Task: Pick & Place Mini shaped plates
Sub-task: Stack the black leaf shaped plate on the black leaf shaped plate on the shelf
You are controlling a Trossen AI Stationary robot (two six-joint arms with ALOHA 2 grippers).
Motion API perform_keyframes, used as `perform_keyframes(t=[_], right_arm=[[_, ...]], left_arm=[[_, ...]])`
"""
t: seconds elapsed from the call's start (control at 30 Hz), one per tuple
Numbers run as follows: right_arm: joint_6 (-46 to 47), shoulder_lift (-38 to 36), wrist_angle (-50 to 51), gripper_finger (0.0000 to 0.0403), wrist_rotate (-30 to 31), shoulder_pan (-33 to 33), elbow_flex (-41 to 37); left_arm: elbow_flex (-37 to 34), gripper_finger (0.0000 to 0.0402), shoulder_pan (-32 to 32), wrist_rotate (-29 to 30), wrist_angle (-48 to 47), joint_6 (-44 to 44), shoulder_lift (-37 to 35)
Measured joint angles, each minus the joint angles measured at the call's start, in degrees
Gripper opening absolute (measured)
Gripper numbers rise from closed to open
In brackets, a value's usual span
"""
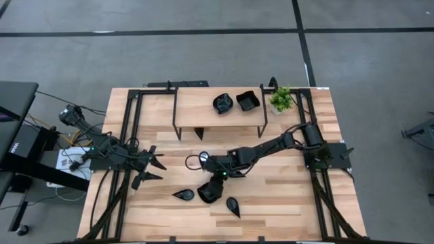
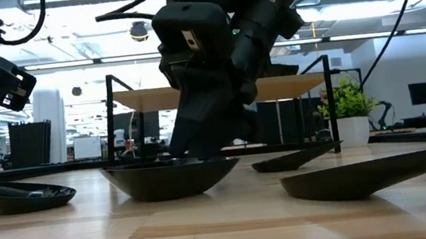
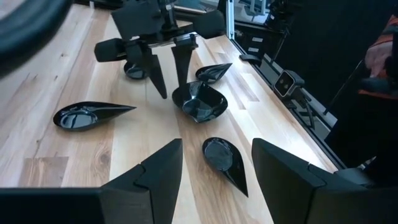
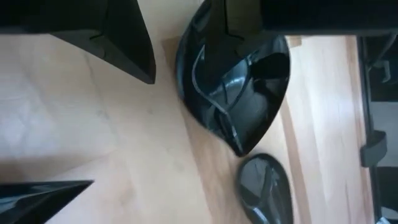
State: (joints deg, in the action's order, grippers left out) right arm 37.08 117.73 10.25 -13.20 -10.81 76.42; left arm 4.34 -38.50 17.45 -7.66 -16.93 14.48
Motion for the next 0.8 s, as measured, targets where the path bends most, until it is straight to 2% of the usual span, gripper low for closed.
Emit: perform_keyframes(t=[0.4,0.8], right_arm=[[-1.03,0.00,-0.21,0.0131,-0.40,0.00,0.00],[-1.03,-0.02,-0.17,0.0079,-0.42,-0.02,0.00]], left_arm=[[0.00,0.0195,0.02,0.04,0.64,0.00,0.00],[0.00,0.0195,0.04,0.04,1.30,0.00,0.00]])
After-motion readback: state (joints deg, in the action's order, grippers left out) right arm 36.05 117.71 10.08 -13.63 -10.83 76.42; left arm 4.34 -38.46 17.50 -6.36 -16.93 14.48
